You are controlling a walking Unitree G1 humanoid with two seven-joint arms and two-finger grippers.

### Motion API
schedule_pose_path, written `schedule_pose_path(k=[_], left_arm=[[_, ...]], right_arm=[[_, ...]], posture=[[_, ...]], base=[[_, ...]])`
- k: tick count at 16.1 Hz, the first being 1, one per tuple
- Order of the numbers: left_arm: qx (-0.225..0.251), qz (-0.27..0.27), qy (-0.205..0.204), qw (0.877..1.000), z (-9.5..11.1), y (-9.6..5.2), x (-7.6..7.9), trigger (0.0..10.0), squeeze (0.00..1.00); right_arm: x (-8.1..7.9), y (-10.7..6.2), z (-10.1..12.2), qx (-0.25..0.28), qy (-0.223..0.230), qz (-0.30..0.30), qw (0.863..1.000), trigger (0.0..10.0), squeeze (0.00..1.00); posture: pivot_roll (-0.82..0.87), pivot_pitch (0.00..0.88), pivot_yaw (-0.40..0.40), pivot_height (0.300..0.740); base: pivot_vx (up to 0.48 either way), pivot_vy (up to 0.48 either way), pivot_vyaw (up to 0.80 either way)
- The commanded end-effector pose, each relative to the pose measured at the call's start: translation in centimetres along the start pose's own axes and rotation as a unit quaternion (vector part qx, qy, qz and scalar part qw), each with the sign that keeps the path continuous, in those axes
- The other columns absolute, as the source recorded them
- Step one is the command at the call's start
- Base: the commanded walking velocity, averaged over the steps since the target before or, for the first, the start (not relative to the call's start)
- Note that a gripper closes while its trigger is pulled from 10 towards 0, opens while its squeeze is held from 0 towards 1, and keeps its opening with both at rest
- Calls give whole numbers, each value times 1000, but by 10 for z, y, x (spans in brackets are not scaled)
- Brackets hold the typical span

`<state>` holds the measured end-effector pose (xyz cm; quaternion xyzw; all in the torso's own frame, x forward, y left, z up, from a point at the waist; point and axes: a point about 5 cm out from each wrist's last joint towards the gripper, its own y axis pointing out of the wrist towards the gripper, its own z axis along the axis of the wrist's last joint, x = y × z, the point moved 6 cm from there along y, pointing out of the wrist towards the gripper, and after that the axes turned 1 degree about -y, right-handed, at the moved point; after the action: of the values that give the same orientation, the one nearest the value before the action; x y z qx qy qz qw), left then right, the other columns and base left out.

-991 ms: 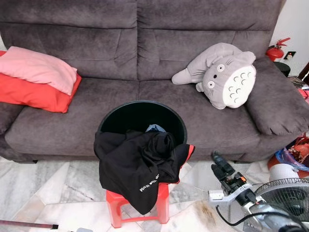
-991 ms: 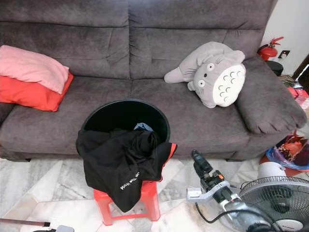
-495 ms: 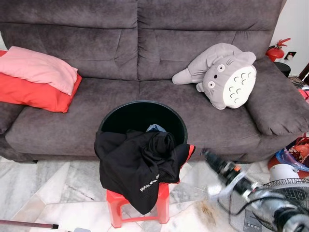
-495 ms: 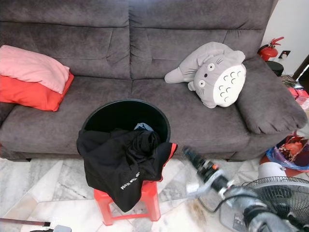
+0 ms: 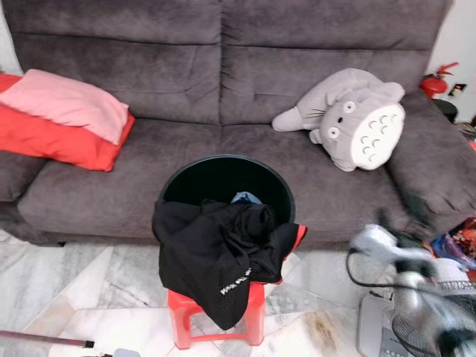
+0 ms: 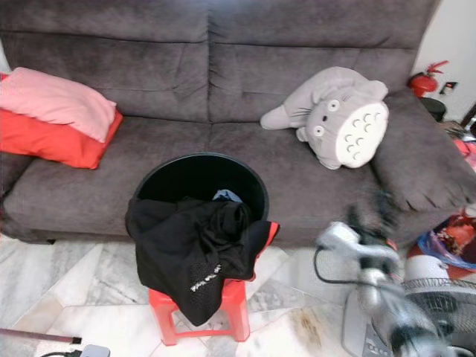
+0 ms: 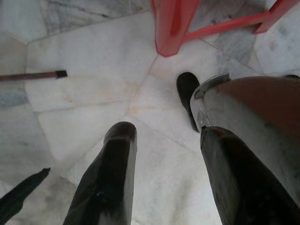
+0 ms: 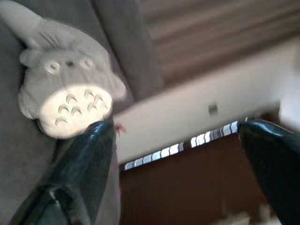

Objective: Hang hanger

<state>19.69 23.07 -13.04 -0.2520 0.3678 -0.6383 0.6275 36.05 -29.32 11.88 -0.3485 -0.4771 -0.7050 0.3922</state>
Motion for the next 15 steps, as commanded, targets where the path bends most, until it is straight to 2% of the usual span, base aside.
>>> schedule_pose_path(k=[1,2,3,4,5,6,7,8,9,10,12,13,14,15], left_arm=[[-17,-1,-4,1000,-13,-3,1,10000,0],[-17,-1,-4,1000,-13,-3,0,10000,0],[-17,-2,-3,1000,-13,-3,0,10000,0],[-17,-3,-2,1000,-12,-3,0,10000,0],[-16,-3,-2,1000,-12,-3,0,10000,0],[-16,-3,-2,1000,-12,-3,0,10000,0],[-14,-4,-1,1000,-10,-2,2,10000,0],[-13,-6,-1,1000,-8,-1,4,10000,0],[-14,-6,-3,1000,-9,-1,6,10000,0],[-14,-6,-4,1000,-9,-1,6,10000,0],[-16,-7,-3,1000,-10,-2,6,10000,0],[-16,-6,-3,1000,-11,-2,6,10000,0],[-17,-6,-2,1000,-12,-2,6,10000,0],[-17,-6,-1,1000,-13,-2,5,10000,0]], right_arm=[[6,-6,-11,-60,90,-25,994,10000,0],[-4,-21,-25,-141,235,-19,961,10000,0],[-10,-26,-28,-169,289,-16,942,10000,0],[-29,-36,-27,-202,389,19,899,10000,0],[-34,-38,-24,-203,408,36,889,10000,0],[-39,-40,-21,-203,414,51,886,10000,0],[-71,-55,-5,-190,366,169,895,10000,0],[-96,-75,4,-195,354,252,879,10000,0],[-110,-88,13,-184,332,300,875,10000,0],[-119,-96,16,-190,335,332,861,10000,0],[-134,-107,33,-167,326,393,844,10000,0],[-137,-108,39,-154,314,409,843,10000,0],[-143,-111,45,-152,308,437,831,10000,0],[-148,-116,55,-140,312,469,814,10000,0]], posture=[[0,164,9,740],[-7,168,9,740],[-7,168,9,740],[-12,169,7,740],[-14,168,6,740],[-13,168,4,740],[-15,171,1,740],[-13,172,-3,740],[-9,174,-3,740],[-12,176,-2,740],[-5,178,-1,740],[-3,180,3,740],[-4,179,4,740],[-2,181,8,740]], base=[[0,0,0],[0,0,0],[0,0,0],[0,0,0],[0,0,0],[0,0,0],[0,0,0],[0,0,0],[0,0,0],[0,0,0],[0,0,0],[0,0,0],[0,0,0],[0,0,0]])
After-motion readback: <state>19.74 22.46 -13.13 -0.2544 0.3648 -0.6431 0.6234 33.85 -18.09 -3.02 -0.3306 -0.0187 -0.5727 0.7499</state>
